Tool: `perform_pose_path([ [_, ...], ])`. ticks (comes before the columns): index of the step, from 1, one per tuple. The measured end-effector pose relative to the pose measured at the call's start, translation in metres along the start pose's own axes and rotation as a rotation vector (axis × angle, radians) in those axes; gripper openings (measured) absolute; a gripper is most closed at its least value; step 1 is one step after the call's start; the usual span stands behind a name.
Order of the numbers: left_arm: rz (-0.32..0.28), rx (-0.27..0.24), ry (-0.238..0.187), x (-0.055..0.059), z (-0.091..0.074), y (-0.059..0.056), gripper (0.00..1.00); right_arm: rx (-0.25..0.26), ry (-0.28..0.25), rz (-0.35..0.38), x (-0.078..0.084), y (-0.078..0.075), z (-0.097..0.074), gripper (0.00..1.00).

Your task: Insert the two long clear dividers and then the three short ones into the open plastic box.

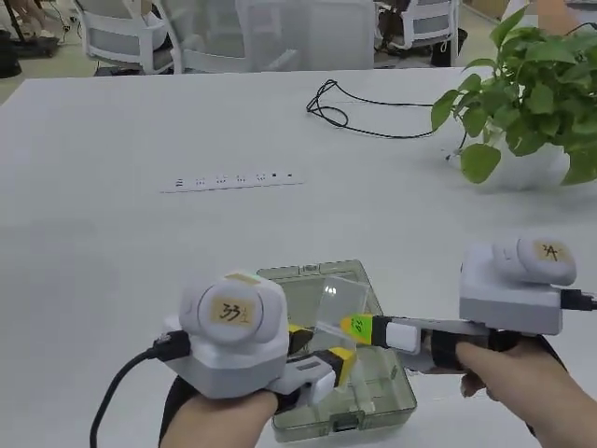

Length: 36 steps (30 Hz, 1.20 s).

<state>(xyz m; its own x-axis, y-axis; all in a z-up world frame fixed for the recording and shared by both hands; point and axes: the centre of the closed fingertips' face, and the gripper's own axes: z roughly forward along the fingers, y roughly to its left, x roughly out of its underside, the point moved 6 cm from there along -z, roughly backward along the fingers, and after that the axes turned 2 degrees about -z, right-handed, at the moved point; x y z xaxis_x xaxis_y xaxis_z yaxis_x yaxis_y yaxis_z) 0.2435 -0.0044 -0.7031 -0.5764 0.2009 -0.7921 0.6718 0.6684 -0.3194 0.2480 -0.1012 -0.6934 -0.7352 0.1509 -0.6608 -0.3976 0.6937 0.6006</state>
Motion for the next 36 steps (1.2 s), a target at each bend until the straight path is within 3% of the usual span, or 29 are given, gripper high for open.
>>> perform_pose_path([
  [5,0.024,0.019,-0.002,0.002,-0.001,0.0,0.34,0.007,0.01,0.01,-0.001,0.0,0.0,0.02],
  [15,0.074,0.068,-0.001,0.008,-0.003,-0.002,0.79,0.017,0.026,0.031,0.0,0.0,0.0,0.02],
  [23,0.152,0.11,-0.018,0.009,-0.011,-0.002,1.0,0.029,0.056,0.05,0.0,0.002,0.001,0.02],
  [27,0.173,0.128,-0.029,0.009,-0.016,0.001,1.0,0.036,0.073,0.053,0.0,0.002,0.003,0.02],
  [36,0.162,0.091,-0.038,0.017,-0.027,0.022,1.0,0.072,0.148,0.028,-0.005,0.005,0.006,0.02],
])
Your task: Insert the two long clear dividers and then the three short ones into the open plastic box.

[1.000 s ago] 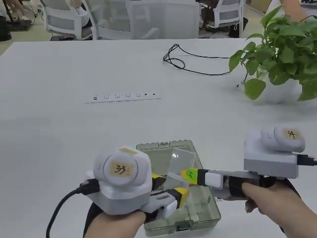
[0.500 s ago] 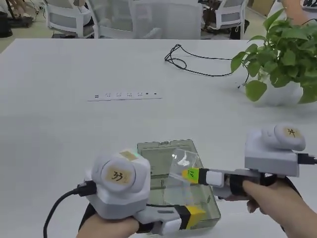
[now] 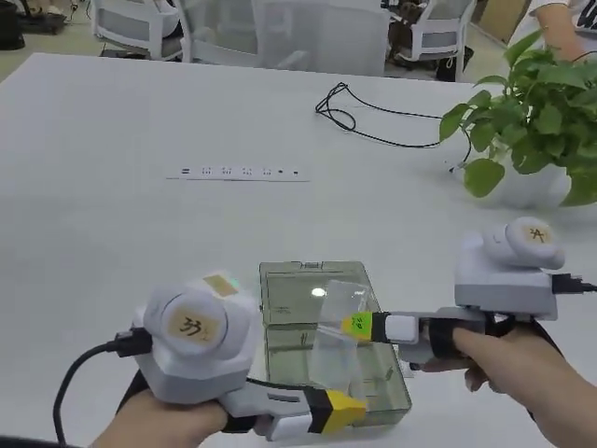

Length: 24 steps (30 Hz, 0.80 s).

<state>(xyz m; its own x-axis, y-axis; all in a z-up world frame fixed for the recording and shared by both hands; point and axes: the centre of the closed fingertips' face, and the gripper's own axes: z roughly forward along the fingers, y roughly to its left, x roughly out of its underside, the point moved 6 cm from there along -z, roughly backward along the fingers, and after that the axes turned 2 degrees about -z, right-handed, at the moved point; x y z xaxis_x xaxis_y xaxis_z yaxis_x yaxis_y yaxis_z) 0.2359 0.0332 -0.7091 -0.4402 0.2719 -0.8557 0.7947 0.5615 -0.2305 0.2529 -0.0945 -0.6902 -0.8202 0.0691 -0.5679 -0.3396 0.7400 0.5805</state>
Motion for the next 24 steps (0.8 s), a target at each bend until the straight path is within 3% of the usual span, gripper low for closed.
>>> perform_pose_path([
  [14,-0.006,-0.029,-0.021,0.021,-0.019,0.019,1.0,0.089,0.189,-0.042,-0.018,0.006,0.012,0.02],
  [16,-0.006,-0.028,-0.024,0.022,-0.02,0.02,1.0,0.121,0.216,-0.063,-0.02,0.005,0.014,0.02],
  [24,0.088,-0.017,-0.016,0.028,-0.022,0.024,1.0,0.179,0.375,0.068,-0.02,0.004,0.024,0.02],
])
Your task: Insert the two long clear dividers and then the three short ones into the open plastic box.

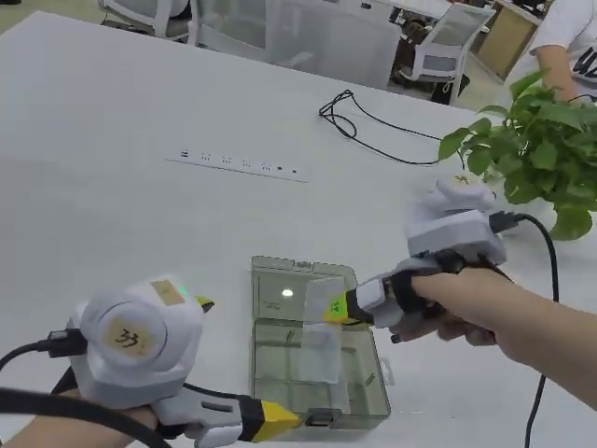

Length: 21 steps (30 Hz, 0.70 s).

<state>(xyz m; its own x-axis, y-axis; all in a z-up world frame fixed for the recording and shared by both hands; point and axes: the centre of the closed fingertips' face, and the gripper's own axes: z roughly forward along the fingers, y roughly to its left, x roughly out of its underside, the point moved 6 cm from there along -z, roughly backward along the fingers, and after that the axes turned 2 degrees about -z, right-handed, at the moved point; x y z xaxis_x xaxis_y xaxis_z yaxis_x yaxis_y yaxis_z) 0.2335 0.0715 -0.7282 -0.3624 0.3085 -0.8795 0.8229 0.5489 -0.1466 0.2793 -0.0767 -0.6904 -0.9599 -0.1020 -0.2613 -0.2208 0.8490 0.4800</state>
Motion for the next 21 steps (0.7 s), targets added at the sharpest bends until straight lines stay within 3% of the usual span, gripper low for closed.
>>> perform_pose_path([
  [1,0.008,-0.002,0.005,0.001,0.0,0.001,1.0,0.001,-0.011,-0.004,-0.004,0.0,0.003,0.02],
  [2,0.015,-0.002,0.009,0.003,-0.001,0.002,1.0,0.02,0.033,0.014,-0.002,-0.001,0.003,0.02],
  [6,0.007,-0.004,0.005,0.007,-0.003,0.005,1.0,0.053,0.098,0.021,-0.007,-0.004,0.009,0.02],
  [18,-0.025,-0.014,-0.003,0.018,-0.006,0.007,1.0,0.087,0.255,0.139,-0.011,-0.006,0.025,0.02],
  [21,-0.029,-0.015,-0.003,0.021,-0.006,0.007,0.99,0.108,0.292,0.132,-0.009,-0.006,0.03,0.02],
])
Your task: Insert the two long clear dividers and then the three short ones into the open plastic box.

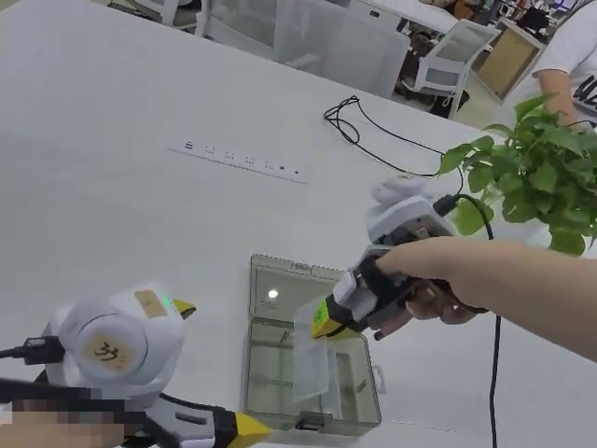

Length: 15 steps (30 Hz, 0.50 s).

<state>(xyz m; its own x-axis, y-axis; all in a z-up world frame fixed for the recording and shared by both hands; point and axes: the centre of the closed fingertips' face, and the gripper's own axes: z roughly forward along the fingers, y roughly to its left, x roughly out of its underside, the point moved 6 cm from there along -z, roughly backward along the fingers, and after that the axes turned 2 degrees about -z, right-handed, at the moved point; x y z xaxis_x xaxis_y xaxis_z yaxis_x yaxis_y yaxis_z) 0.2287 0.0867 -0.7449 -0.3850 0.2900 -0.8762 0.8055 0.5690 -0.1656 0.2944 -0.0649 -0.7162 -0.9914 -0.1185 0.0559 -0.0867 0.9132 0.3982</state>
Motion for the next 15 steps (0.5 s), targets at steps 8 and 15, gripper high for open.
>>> perform_pose_path([
  [8,-0.01,0.0,-0.003,0.003,-0.001,-0.002,0.99,0.021,0.038,0.025,0.0,-0.001,0.011,0.02],
  [15,-0.018,-0.005,-0.002,0.005,-0.002,-0.001,0.98,0.052,0.064,0.017,0.001,-0.004,0.016,0.02],
])
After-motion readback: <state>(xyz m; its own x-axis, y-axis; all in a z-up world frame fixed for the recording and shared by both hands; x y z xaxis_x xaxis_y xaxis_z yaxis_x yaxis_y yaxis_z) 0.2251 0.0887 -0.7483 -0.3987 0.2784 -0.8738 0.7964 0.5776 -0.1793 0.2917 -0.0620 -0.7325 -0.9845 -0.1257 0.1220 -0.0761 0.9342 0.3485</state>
